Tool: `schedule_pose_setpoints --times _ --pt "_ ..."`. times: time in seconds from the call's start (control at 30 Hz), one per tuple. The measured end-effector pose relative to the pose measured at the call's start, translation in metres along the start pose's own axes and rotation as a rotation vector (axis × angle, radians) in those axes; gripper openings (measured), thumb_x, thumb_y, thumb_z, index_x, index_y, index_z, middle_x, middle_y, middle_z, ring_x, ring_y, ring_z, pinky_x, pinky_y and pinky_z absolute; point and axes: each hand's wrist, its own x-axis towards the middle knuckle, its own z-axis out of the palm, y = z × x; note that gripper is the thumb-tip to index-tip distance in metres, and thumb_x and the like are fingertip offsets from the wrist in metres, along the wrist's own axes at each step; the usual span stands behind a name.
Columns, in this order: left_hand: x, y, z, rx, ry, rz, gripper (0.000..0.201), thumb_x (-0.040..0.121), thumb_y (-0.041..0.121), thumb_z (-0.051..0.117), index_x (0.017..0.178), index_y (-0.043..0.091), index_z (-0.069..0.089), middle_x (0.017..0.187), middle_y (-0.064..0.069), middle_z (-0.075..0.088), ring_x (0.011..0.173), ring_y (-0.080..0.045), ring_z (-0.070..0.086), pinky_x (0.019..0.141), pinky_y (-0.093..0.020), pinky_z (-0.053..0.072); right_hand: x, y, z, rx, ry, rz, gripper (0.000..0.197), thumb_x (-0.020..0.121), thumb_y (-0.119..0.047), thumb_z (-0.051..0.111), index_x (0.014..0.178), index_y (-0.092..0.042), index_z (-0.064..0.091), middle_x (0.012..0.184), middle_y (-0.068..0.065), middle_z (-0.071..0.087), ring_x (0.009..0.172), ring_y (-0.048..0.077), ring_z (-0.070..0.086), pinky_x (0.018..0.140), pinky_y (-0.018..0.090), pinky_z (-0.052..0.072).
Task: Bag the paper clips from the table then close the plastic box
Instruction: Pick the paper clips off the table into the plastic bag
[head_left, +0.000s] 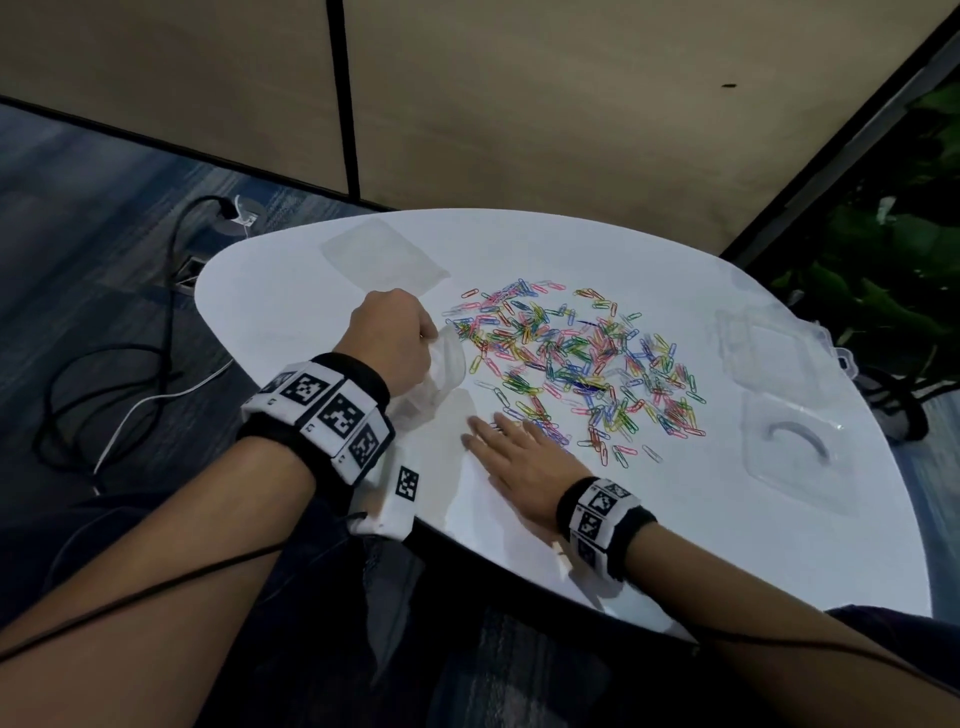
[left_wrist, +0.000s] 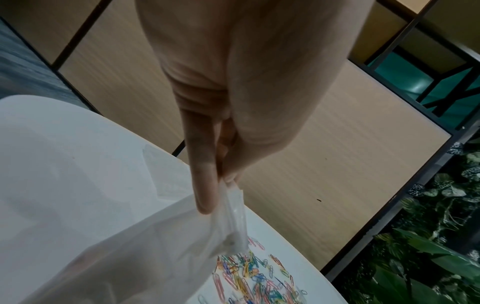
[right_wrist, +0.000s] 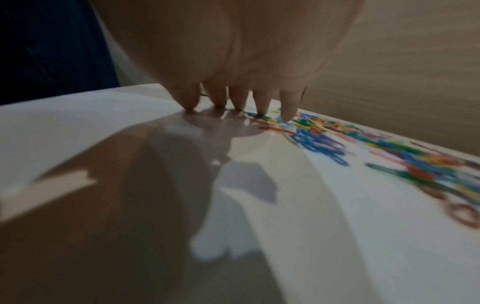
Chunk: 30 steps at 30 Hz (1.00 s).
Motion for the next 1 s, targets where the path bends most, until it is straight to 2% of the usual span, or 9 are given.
schedule_pose_setpoints --times 0.1,0.27,0.37,0.43,0.53,0.63,0.77,0.9,1.0 --pt "0.000 0.003 0.004 0.033 -0.008 -0.002 0.033 0.086 -0.002 0.056 0.108 0.012 0.076 0.110 -0.013 0.073 0.102 -0.029 0.069 0.094 -0.035 0.056 -0.009 0.025 0.006 -0.118 0.010 0.071 0.095 0.080 -0.001 0.054 0.154 -0.022 -0.001 0.164 0.006 -0.002 0.150 0.035 0.001 0.119 0.058 0.013" --pt "0.000 0.013 0.011 0.071 -0.045 0.009 0.033 0.087 -0.001 0.055 0.109 0.012 0.076 0.111 -0.014 0.073 0.105 -0.030 0.068 0.094 -0.034 0.055 -0.010 0.059 0.013 -0.044 -0.101 0.316 0.089 0.090 -0.006 0.054 0.150 -0.031 -0.005 0.163 0.007 0.000 0.146 0.043 0.015 0.109 0.057 0.036" --pt "0.001 0.019 0.014 0.086 -0.059 0.003 0.033 0.086 0.000 0.055 0.108 0.013 0.076 0.112 -0.013 0.072 0.107 -0.031 0.067 0.094 -0.034 0.055 0.000 0.067 0.011 0.024 -0.040 0.322 0.063 0.085 -0.004 0.061 0.142 -0.011 0.035 0.144 0.016 0.039 0.122 0.040 0.049 0.086 0.043 0.053" --pt "0.001 0.021 0.016 0.083 -0.067 -0.002 0.032 0.086 0.001 0.055 0.107 0.012 0.076 0.110 -0.014 0.073 0.103 -0.031 0.068 0.093 -0.034 0.056 0.004 0.065 0.001 0.056 0.044 0.330 0.025 0.084 -0.003 0.060 0.109 -0.006 0.062 0.109 0.013 0.058 0.094 0.033 0.061 0.066 0.033 0.047" --pt "0.001 0.023 0.018 0.080 -0.083 0.005 0.030 0.088 0.001 0.053 0.107 0.010 0.075 0.105 -0.016 0.073 0.097 -0.032 0.071 0.094 -0.037 0.056 0.005 0.074 -0.011 0.124 0.084 0.417 0.017 0.088 0.001 0.054 0.088 -0.006 0.070 0.092 0.010 0.063 0.082 0.027 0.064 0.064 0.029 0.046" --pt "0.001 0.024 0.019 0.071 -0.087 0.005 0.031 0.089 0.000 0.052 0.108 0.009 0.074 0.105 -0.017 0.073 0.095 -0.033 0.072 0.093 -0.039 0.057 -0.003 0.086 -0.031 0.402 0.151 0.609 0.015 0.090 -0.006 0.061 0.089 -0.009 0.076 0.087 0.005 0.070 0.077 0.017 0.064 0.073 0.023 0.050" --pt "0.002 0.025 0.020 0.070 -0.102 0.011 0.032 0.088 -0.002 0.052 0.109 0.007 0.074 0.108 -0.017 0.072 0.097 -0.034 0.071 0.094 -0.040 0.057 -0.010 0.091 -0.066 0.860 0.312 0.812 0.012 0.084 -0.015 0.074 0.096 -0.014 0.077 0.084 -0.001 0.072 0.071 0.006 0.064 0.068 0.016 0.049" --pt "0.001 0.029 0.023 0.051 -0.112 0.027 0.030 0.087 -0.004 0.051 0.103 0.004 0.075 0.105 -0.018 0.073 0.094 -0.033 0.072 0.091 -0.039 0.058 0.000 0.066 -0.103 1.574 0.487 0.637 0.009 0.081 0.001 0.074 0.090 -0.002 0.074 0.087 0.010 0.075 0.079 0.022 0.072 0.079 0.029 0.060" --pt "0.001 0.031 0.027 0.017 -0.125 0.032 0.030 0.088 -0.003 0.054 0.106 0.009 0.075 0.100 -0.015 0.074 0.086 -0.031 0.075 0.086 -0.039 0.061 0.012 0.036 -0.118 1.740 0.500 0.519 0.011 0.083 0.006 0.070 0.093 0.003 0.072 0.082 0.013 0.073 0.073 0.021 0.071 0.077 0.026 0.060"
